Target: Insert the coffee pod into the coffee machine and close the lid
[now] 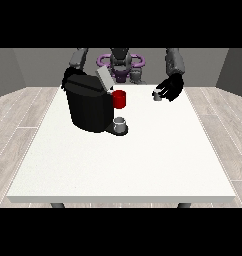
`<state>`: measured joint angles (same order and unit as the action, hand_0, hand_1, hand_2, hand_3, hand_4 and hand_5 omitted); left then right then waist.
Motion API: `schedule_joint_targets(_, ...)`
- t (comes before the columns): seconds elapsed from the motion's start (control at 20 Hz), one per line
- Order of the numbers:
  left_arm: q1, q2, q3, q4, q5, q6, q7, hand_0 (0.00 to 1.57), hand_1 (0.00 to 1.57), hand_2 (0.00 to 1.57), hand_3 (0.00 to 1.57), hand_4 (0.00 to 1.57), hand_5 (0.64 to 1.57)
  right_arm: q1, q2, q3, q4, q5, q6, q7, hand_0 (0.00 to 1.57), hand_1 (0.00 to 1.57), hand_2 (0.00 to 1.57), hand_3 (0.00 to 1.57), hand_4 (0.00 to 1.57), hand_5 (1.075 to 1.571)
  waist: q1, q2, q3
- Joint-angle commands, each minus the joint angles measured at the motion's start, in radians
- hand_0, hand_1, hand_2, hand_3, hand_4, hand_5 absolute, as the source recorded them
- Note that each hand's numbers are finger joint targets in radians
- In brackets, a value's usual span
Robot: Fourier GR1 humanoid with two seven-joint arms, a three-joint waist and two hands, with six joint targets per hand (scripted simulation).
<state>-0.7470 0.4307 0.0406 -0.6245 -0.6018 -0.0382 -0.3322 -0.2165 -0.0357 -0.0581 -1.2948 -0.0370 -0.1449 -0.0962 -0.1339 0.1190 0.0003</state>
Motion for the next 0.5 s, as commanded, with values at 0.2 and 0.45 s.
schedule_joint_targets(0.2, -0.096, -0.005, 0.015, -0.029, 0.000, -0.068, 0.066, 1.25, 1.25, 1.33, 1.29, 0.57, 1.571, 0.012, 0.002, 0.014, 0.001, -0.026, 0.050, -0.002, 0.00, 0.00, 0.00, 0.00, 0.50, 1.571, -0.051, -0.021, -0.0002)
schedule_joint_targets(0.45, -0.209, 0.021, 0.043, -0.030, 0.008, -0.109, 0.122, 1.27, 1.27, 1.34, 1.29, 0.55, 1.571, -0.045, -0.002, 0.024, -0.021, -0.007, 0.031, 0.031, 0.00, 0.00, 0.00, 0.00, 0.52, 1.571, -0.083, 0.008, -0.0003)
